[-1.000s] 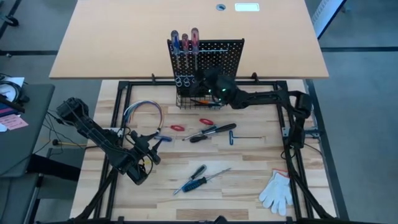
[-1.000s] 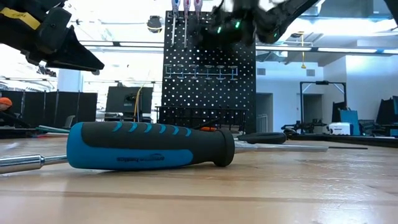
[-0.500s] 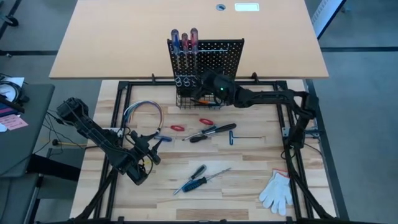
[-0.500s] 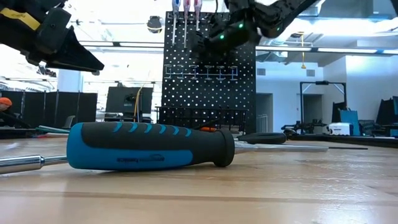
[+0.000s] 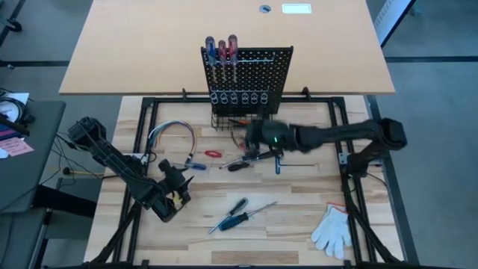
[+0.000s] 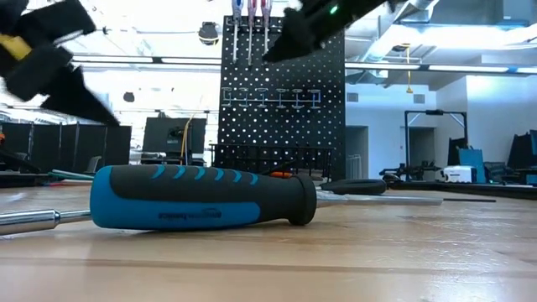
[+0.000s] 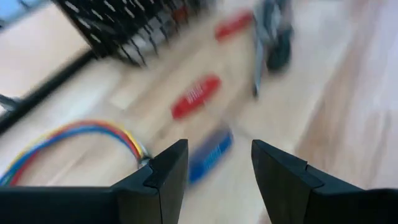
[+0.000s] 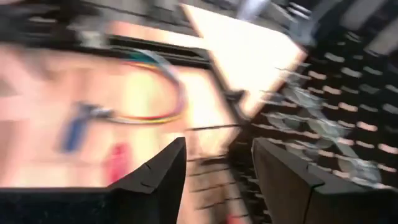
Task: Hang tools onto peg board
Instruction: Hang the blue screwdriver on the pegboard
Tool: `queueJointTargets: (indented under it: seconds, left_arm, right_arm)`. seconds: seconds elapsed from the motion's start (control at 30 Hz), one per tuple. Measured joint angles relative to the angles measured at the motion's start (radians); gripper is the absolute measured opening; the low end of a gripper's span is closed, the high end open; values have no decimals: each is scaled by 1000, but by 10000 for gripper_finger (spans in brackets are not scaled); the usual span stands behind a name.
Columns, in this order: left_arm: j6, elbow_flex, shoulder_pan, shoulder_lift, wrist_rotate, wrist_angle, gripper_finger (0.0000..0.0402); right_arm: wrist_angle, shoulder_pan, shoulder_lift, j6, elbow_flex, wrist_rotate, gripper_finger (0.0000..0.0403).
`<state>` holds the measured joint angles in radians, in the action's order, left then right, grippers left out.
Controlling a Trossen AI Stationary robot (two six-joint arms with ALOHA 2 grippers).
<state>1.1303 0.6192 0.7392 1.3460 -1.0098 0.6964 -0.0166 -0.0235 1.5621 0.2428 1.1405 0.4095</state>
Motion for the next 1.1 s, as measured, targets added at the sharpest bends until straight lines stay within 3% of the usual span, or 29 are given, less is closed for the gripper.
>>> queueJointTargets:
  seconds: [0.1,0.27,0.47,0.53,0.7,1.1]
  left_arm:
    - [-29,-11,-18,0,105,53,173]
    - [-41,-14,-135,0,378,243,163]
    - [-413,-14,-371,0,555,228,143]
    - [-543,-14,-454,0,590,224,141]
    - [-648,20,-619,0,691,218,140]
    - [-1073,139,-715,0,772,233,140]
  right_arm:
    - [51,106,-12,-13,-29,-1,182]
    - [135,279,-5,-83,-48,-2,177]
    - [182,433,-3,-189,-84,-3,175]
    - [193,470,-3,-231,-84,6,175]
    - [231,539,-3,-319,-83,9,175]
    - [248,644,-3,-367,-83,42,175]
